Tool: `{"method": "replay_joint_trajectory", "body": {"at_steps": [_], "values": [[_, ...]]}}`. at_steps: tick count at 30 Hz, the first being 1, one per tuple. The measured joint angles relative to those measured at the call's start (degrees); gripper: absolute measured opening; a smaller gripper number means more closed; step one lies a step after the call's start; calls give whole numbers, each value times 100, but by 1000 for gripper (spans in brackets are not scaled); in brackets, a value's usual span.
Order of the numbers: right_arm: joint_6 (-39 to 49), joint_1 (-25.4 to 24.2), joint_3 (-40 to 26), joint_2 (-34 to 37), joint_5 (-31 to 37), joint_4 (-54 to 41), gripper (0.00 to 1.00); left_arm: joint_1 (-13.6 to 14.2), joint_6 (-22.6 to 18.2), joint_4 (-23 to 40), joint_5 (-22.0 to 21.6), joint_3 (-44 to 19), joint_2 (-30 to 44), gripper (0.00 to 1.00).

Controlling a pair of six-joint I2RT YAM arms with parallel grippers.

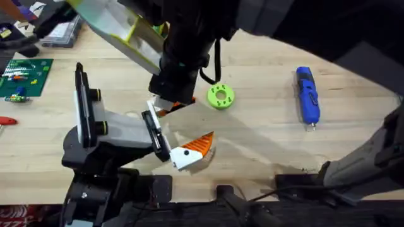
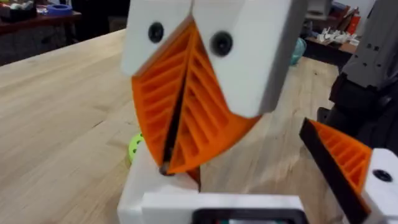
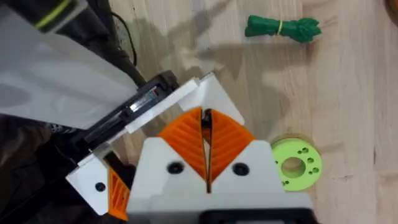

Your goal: Pick up the gripper from the table and insert it into the empty holder that is missing its gripper. Then pick up a screw, insert it into the mounting hole, and use the screwdriver to tighten it. Finally, clean up the table by picking up the vegetable and placing it into the bucket.

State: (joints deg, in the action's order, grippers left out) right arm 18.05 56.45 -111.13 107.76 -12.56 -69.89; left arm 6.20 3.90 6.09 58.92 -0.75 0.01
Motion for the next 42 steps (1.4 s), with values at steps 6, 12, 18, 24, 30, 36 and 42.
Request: {"method": "replay_joint_trajectory", "body": {"at_steps": [6, 12, 18, 24, 30, 36, 42], "values": [[2, 0, 0, 1, 0, 0, 10, 0, 0, 0, 2, 0, 0, 986], [2, 7, 0, -1, 0, 2, 10, 0, 0, 0, 0, 0, 2, 986], [2, 15, 0, 53, 2, 17, 10, -2, 93, 8, 0, 0, 4, 986], [2, 15, 0, 53, 2, 17, 10, 0, 111, 7, 0, 0, 3, 986], [2, 15, 0, 53, 2, 17, 10, 0, 111, 7, 0, 0, 4, 986], [2, 15, 0, 53, 0, 17, 4, -2, 111, 7, 0, 0, 4, 986], [-13, 15, 0, 53, 1, 14, 86, -2, 109, 6, -3, 0, 4, 986]]}}
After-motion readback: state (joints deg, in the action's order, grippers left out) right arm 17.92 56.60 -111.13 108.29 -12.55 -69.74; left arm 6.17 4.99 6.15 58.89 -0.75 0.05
